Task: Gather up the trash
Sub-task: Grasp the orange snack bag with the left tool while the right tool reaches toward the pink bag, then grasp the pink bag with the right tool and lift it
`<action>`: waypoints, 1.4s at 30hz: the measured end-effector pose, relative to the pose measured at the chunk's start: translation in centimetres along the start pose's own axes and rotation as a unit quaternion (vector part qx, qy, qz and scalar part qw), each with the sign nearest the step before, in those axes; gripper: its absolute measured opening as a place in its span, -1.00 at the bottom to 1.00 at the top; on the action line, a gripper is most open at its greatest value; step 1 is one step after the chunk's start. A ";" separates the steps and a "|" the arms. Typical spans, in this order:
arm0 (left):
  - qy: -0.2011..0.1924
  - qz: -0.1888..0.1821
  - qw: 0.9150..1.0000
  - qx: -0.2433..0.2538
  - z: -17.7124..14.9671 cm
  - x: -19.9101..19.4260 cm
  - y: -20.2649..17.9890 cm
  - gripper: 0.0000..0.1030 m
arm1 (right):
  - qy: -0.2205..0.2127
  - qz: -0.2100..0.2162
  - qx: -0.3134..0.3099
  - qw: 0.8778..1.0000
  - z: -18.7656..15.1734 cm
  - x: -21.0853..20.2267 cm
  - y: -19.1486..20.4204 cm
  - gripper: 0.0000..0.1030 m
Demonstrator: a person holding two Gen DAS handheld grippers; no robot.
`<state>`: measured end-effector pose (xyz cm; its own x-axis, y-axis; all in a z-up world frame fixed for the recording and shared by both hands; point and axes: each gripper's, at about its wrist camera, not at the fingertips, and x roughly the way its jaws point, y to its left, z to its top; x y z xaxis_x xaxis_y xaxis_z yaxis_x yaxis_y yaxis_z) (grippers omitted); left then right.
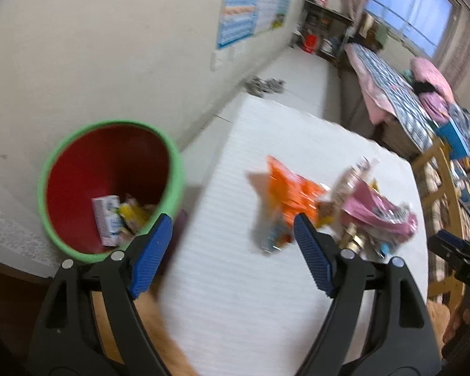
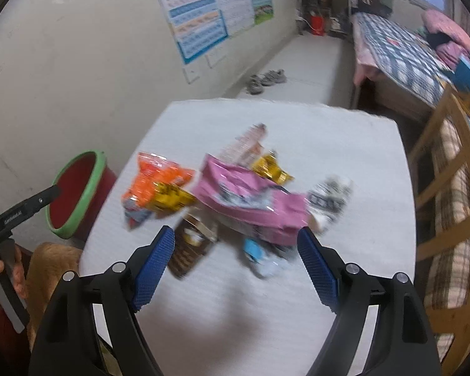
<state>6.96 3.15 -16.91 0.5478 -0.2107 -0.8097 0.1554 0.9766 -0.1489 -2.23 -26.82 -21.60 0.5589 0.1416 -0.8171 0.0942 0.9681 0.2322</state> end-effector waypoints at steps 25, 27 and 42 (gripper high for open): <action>0.140 -0.058 0.988 0.009 -0.9 10.8 -5.4 -0.14 | 0.017 0.003 0.016 1.000 -0.8 0.7 -2.5 0.52; 0.136 -0.050 0.989 0.016 -1.4 9.6 -5.2 -0.13 | 0.024 0.002 -0.011 1.000 0.3 1.2 -2.2 0.63; 0.149 -0.037 0.988 0.021 -5.1 6.7 -4.9 -0.03 | 0.136 -0.010 -0.175 0.975 3.3 10.9 0.9 0.28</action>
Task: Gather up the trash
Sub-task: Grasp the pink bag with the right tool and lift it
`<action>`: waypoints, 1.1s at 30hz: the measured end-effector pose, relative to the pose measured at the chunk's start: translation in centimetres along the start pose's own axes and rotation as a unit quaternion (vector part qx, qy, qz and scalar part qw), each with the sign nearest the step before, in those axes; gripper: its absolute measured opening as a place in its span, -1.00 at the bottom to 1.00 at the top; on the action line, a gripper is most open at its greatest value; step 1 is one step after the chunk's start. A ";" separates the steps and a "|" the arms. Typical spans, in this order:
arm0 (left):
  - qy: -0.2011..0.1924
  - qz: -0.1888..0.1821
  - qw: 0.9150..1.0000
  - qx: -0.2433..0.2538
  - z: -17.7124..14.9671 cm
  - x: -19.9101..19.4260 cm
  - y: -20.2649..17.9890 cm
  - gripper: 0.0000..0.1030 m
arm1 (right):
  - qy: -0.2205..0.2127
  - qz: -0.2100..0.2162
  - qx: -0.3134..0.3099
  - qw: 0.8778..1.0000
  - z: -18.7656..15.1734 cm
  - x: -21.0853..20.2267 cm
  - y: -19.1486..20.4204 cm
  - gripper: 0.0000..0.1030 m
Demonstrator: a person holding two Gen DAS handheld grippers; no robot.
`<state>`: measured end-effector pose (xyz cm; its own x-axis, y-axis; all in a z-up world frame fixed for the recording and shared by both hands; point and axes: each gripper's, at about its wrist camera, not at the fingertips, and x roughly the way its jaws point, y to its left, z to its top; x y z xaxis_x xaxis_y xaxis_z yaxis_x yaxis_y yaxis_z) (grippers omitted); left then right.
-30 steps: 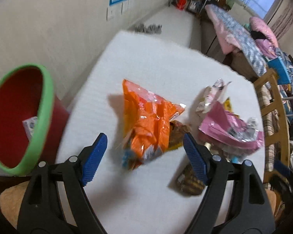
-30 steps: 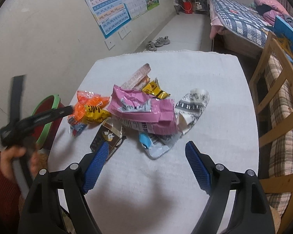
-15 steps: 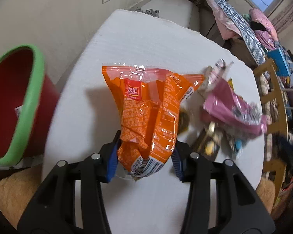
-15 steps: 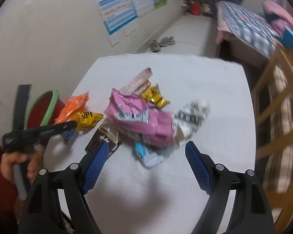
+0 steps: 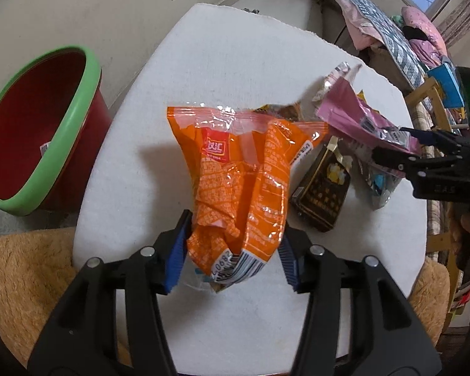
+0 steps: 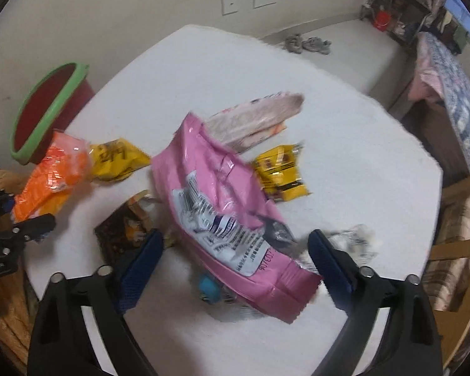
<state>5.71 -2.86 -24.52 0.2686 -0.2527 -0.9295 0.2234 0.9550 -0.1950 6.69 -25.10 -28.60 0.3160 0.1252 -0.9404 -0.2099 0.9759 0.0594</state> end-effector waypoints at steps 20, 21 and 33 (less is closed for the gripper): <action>0.018 -0.019 1.000 0.015 0.0 2.4 -0.2 0.27 | -0.046 0.118 0.121 0.985 -3.0 -4.6 0.8 0.44; 0.019 -0.025 0.999 0.015 0.0 2.4 -0.3 0.09 | -0.045 0.116 0.127 0.984 -2.9 -4.4 0.8 0.44; 0.012 -0.017 1.000 0.009 -0.5 1.9 0.1 0.10 | -0.016 0.094 0.154 0.984 -3.6 0.1 2.0 -0.11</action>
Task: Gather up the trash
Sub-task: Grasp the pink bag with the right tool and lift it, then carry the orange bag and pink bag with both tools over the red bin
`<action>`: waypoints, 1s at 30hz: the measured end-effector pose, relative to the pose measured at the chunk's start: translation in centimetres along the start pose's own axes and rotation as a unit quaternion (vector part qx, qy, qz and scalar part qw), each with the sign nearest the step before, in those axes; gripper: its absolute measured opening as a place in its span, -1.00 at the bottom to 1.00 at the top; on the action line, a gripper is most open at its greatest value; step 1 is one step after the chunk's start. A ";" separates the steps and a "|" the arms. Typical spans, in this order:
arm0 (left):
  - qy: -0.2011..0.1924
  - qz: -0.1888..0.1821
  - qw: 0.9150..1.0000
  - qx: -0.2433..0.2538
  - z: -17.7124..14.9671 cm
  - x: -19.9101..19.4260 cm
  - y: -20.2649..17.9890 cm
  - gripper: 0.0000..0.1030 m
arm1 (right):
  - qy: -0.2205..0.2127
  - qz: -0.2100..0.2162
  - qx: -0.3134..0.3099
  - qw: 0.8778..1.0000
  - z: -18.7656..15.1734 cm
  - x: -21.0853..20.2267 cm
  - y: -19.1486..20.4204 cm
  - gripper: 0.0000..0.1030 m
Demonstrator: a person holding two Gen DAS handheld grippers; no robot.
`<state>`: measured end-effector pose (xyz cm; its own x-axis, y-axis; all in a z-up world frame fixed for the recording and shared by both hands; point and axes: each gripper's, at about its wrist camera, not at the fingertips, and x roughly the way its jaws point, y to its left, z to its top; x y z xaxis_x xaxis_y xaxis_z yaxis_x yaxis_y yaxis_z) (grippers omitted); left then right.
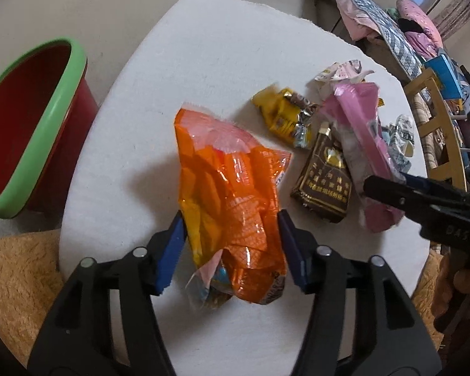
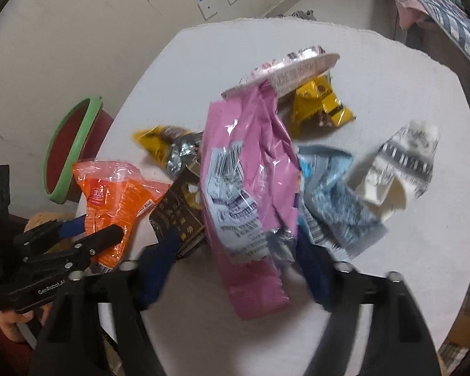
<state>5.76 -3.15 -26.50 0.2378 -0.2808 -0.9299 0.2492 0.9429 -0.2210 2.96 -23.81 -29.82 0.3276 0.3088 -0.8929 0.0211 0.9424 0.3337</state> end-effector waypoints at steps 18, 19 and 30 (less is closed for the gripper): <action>-0.086 0.036 0.995 0.022 -0.1 -5.9 -1.0 -0.08 | -0.089 0.058 0.009 0.994 -2.2 -7.3 1.3 -0.28; -0.094 0.039 0.995 0.022 0.0 -6.4 -1.0 -0.08 | -0.093 0.060 0.007 0.994 -2.3 -7.8 1.5 -0.28; -0.147 0.048 0.988 0.009 0.7 -10.9 0.1 -0.08 | -0.133 0.063 -0.027 0.989 -0.9 -10.8 5.7 -0.27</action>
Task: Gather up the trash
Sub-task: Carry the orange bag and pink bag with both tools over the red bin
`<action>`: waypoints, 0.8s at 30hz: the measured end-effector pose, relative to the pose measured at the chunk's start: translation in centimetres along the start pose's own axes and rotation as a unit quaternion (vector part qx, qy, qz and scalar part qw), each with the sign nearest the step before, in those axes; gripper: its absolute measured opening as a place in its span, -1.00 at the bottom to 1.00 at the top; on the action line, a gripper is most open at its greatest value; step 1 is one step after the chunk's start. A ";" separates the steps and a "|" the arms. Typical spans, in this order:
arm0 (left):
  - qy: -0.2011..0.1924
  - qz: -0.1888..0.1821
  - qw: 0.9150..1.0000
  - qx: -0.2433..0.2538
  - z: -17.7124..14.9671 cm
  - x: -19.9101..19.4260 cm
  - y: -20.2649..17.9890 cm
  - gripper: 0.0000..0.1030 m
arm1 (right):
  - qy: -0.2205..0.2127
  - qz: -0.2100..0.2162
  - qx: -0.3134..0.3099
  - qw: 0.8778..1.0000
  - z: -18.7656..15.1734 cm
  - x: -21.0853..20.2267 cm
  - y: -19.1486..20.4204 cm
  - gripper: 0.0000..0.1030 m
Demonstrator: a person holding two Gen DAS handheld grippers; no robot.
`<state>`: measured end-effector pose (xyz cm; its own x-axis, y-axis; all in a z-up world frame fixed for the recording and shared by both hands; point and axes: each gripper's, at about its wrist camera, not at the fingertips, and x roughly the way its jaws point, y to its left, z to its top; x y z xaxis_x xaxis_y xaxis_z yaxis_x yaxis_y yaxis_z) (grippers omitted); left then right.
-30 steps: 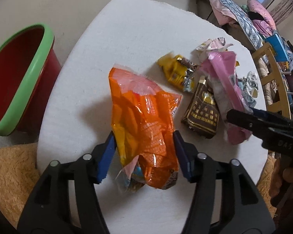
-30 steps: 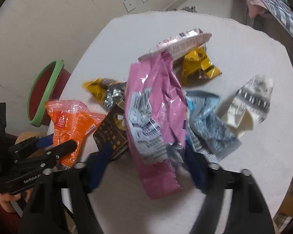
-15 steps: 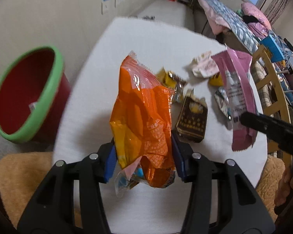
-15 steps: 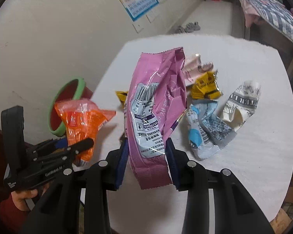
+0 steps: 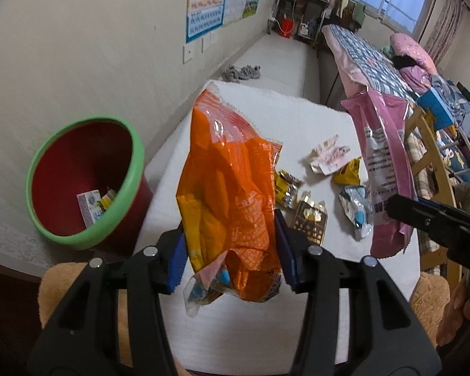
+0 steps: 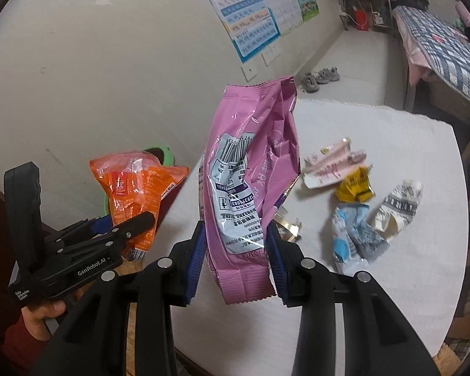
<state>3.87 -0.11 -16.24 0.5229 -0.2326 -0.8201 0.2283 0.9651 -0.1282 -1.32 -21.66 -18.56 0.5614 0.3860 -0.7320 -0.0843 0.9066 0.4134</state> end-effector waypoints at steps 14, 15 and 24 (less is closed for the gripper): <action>-0.019 0.022 0.999 -0.037 0.1 -1.9 3.8 -0.08 | 0.004 0.015 -0.033 0.999 0.6 0.7 3.2 -0.24; -0.020 0.022 0.999 -0.039 0.1 -2.0 3.9 -0.08 | 0.006 0.017 -0.035 0.999 0.6 0.8 3.4 -0.24; -0.024 0.024 0.998 -0.047 -0.3 -2.5 4.5 -0.08 | 0.007 0.024 -0.047 0.999 1.0 1.2 4.7 -0.23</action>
<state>3.36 4.82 -14.90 0.5712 -0.1893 -0.7987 0.1249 0.9818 -0.1433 -0.19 -17.14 -16.97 0.5432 0.4311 -0.7205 -0.1881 0.8988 0.3959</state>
